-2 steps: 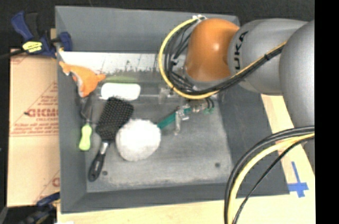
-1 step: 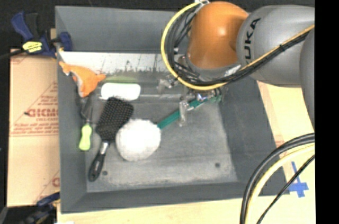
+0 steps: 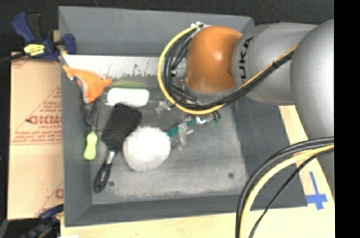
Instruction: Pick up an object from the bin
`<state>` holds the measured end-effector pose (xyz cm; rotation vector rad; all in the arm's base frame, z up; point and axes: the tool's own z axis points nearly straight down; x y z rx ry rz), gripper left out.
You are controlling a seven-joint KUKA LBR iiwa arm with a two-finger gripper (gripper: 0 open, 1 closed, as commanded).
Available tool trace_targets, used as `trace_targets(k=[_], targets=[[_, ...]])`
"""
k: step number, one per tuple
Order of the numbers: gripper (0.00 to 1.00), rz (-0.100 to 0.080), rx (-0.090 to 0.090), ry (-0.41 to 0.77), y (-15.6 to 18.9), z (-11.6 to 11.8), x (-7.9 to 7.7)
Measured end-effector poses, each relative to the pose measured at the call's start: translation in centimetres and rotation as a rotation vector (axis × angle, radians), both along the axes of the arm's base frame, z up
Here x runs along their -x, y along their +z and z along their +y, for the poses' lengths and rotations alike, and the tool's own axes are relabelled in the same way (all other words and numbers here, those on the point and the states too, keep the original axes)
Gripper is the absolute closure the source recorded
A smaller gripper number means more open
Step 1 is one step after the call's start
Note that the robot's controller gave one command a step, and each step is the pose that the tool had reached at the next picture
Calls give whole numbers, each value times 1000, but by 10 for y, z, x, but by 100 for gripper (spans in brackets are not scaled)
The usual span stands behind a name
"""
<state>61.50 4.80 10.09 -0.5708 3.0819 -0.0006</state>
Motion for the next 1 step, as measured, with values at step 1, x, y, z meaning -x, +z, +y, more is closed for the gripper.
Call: trace_targets(k=[1], targets=[[0, -20, 6, 184, -29, -15, 4]])
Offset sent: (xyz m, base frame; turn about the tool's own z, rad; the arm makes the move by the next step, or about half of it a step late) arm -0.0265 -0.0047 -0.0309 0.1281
